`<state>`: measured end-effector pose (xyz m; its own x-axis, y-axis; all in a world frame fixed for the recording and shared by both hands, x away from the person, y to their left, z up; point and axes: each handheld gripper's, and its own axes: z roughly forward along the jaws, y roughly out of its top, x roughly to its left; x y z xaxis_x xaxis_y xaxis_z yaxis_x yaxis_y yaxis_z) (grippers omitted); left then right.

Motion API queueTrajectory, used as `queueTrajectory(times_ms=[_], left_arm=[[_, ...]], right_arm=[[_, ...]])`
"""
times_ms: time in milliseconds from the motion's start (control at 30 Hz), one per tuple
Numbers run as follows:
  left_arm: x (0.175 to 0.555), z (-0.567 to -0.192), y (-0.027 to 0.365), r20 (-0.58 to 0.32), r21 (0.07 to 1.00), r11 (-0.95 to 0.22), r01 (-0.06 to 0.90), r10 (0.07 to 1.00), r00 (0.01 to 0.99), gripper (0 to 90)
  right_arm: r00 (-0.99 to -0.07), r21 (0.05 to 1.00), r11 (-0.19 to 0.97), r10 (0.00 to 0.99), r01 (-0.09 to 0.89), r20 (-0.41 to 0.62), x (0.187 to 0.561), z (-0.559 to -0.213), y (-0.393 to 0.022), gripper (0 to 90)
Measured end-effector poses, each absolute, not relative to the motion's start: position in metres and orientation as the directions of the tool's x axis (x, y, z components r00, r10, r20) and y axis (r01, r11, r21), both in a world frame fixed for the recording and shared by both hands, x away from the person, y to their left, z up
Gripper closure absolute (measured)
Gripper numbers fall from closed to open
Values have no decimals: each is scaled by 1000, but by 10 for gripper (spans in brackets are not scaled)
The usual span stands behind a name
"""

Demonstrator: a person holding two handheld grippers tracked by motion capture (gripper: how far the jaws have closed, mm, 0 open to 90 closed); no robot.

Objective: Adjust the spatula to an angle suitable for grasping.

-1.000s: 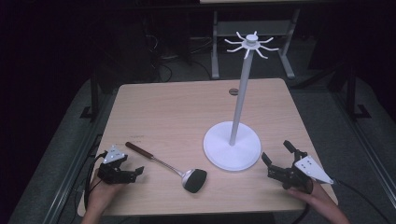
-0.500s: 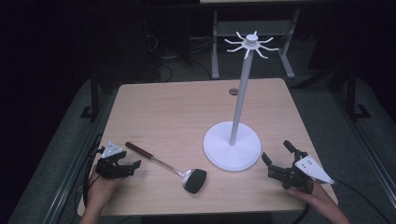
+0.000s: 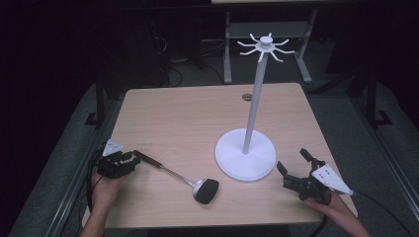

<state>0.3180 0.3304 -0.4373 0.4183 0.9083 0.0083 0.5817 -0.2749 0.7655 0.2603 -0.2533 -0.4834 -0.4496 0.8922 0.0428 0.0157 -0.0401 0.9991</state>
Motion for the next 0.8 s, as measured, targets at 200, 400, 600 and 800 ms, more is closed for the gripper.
queueTrajectory(times_ms=[200, 400, 600, 800], left_arm=[[331, -435, 336, 11, 772, -249, 585, 925, 379, 860], [345, -438, 339, 6, 776, -229, 587, 934, 356, 896], [349, -444, 334, 45, 766, -266, 585, 930, 365, 896], [350, -450, 336, 39, 732, -266, 627, 935, 351, 897]], right_arm=[[-450, 999, -40, 892, 15, 43, 260, -483, -253, 55], [-448, 999, -40, 893, 16, 43, 260, -483, -253, 55], [-448, 999, -43, 893, 18, 46, 261, -483, -253, 55], [-449, 999, -40, 892, 15, 42, 260, -483, -253, 55]])
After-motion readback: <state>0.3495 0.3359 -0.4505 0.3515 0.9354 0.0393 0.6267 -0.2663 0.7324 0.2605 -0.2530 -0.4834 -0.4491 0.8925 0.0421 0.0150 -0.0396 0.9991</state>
